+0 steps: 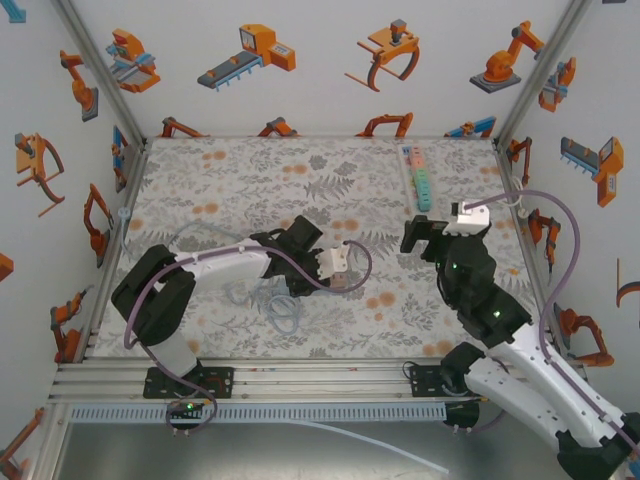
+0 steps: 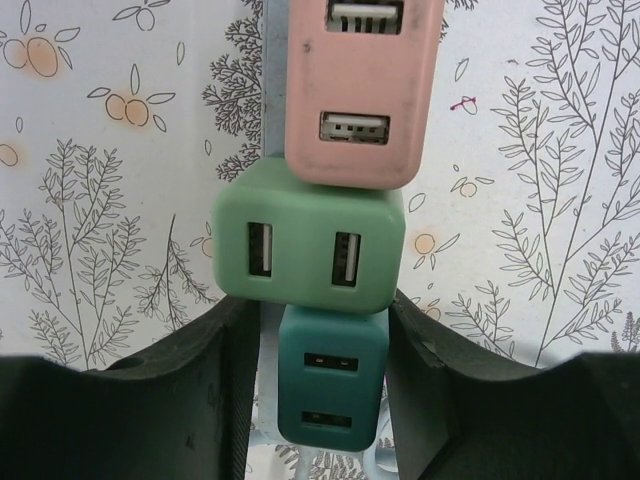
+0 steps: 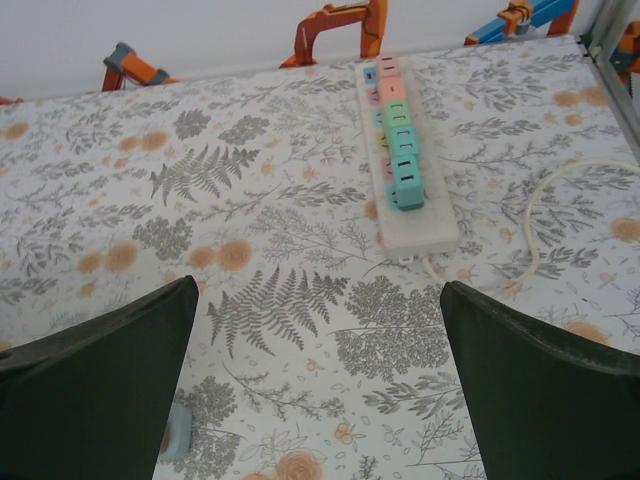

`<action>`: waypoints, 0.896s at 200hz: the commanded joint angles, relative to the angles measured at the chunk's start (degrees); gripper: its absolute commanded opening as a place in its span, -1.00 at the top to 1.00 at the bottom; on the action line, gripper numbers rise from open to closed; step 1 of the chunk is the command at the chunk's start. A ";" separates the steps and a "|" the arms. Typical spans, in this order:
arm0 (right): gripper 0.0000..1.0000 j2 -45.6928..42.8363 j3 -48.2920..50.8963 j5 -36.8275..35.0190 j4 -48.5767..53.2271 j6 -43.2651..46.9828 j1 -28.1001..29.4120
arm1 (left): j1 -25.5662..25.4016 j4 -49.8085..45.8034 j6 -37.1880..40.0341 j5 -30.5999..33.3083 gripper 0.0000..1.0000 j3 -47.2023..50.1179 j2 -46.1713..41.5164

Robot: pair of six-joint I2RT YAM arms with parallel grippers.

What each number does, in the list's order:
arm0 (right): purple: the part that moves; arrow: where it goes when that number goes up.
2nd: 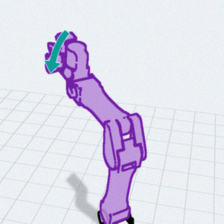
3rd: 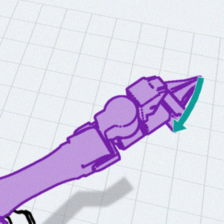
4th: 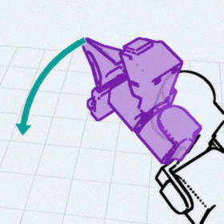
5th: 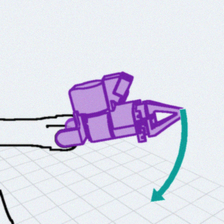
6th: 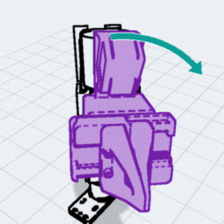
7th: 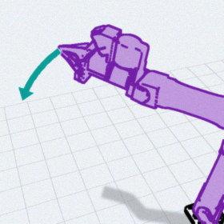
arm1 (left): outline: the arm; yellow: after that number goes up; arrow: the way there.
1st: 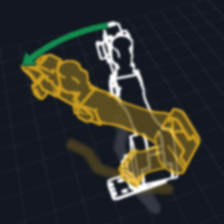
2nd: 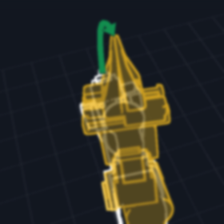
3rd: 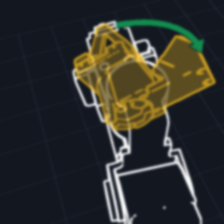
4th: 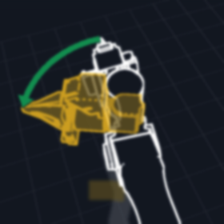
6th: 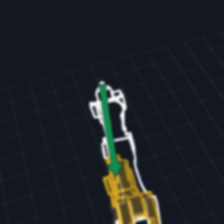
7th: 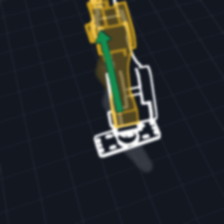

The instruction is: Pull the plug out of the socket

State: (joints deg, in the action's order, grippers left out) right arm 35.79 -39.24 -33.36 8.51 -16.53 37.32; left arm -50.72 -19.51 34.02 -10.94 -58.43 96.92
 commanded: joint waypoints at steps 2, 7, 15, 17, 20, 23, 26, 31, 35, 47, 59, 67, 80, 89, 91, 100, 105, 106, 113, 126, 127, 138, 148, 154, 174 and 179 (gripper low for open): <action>-0.99 -0.63 0.68 -3.09 -2.00 0.71 -0.15 | -0.76 2.20 2.63 1.71 0.09 -0.43 0.37; -0.99 -0.57 0.66 -2.89 -1.99 0.70 -0.14 | -0.94 2.47 2.63 2.11 0.04 -0.45 0.81; -0.99 -0.34 0.58 -2.61 -1.93 0.71 -0.14 | -1.05 2.93 2.38 2.81 0.00 -0.45 1.43; -0.99 -0.30 0.57 -2.57 -1.99 0.71 -0.14 | -1.11 2.95 2.37 2.84 -0.01 -0.45 1.54; -0.99 -0.19 0.45 -2.50 -1.91 0.67 -0.14 | -1.13 3.12 2.30 2.97 -0.07 -0.45 1.70; -0.99 -0.05 0.40 -2.42 -1.86 0.71 -0.14 | -1.18 3.28 2.28 3.10 -0.11 -0.45 1.78; -0.99 0.05 0.38 -2.36 -1.84 0.71 -0.15 | -1.22 3.38 2.22 3.22 -0.12 -0.45 1.78; -0.99 0.28 0.23 -2.24 -1.82 0.80 -0.14 | -1.39 3.60 2.11 3.48 -0.22 -0.37 1.72; -0.99 0.48 0.07 -2.13 -1.79 0.88 -0.14 | -1.48 3.95 2.04 3.66 -0.27 -0.24 1.57; -0.99 0.93 -0.28 -2.06 -1.66 1.22 -0.19 | -1.73 5.31 1.84 4.31 -0.41 0.52 0.71; -0.99 1.37 -0.63 -2.02 -1.75 1.48 -0.14 | -1.84 6.69 1.60 4.95 -0.45 1.42 -0.72; -0.99 1.62 -0.66 -1.98 -1.93 1.71 -0.14 | -1.84 7.72 1.41 5.42 -0.45 2.02 -1.87; -0.99 1.97 -0.58 -1.62 -2.48 2.06 -0.14 | -1.93 9.30 0.68 6.16 -0.52 3.15 -4.37; -0.99 2.18 -0.48 -1.58 -3.09 2.37 -0.14 | -1.93 10.68 -0.14 6.29 -0.53 4.07 -6.67; -0.99 2.29 -0.48 -1.50 -3.27 2.56 -0.14 | -1.93 11.02 -0.35 6.37 -0.54 4.33 -7.34; -0.99 2.50 -0.33 -1.36 -4.01 3.14 -0.14 | -1.99 12.98 -1.89 6.59 -0.62 5.57 -10.41; -0.99 2.70 -0.29 -1.23 -4.55 3.64 -0.14 | -2.01 14.16 -2.81 6.70 -0.65 6.40 -12.47; -0.99 2.70 -0.25 -1.20 -4.68 3.76 -0.14 | -2.02 14.29 -3.04 6.75 -0.66 6.58 -12.86; -0.99 3.04 -0.22 -1.04 -5.58 4.78 -0.14 | -2.01 16.34 -4.68 6.96 -0.69 7.74 -15.83; -0.99 3.88 -0.32 0.53 -7.70 7.50 -0.23 | -1.93 20.07 -8.93 8.33 -0.73 10.07 -21.71; -0.99 3.91 -0.27 0.69 -7.89 7.80 -0.27 | -1.93 20.45 -9.35 8.54 -0.74 10.26 -22.14; -0.99 4.80 -0.08 3.25 -10.24 11.13 -0.23 | -1.84 24.33 -14.49 12.14 -0.85 12.12 -26.88; -0.99 5.70 0.34 7.67 -12.94 15.08 -0.23 | -1.76 26.65 -20.91 17.18 -0.97 12.97 -30.40; -0.99 6.59 0.48 11.22 -14.39 17.92 -0.31 | -1.75 26.81 -25.37 20.34 -0.94 12.95 -32.22; -0.99 10.37 -0.23 25.75 -14.67 30.81 -0.32 | -1.49 22.11 -43.37 30.81 -0.94 11.37 -36.30; -0.98 11.51 -0.78 29.49 -13.50 34.33 -0.32 | -1.41 19.85 -48.56 33.36 -0.94 10.79 -36.68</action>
State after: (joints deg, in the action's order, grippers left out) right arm 43.35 -39.03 -22.76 -2.00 -0.19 37.23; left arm -52.47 2.55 11.35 7.81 -46.48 63.18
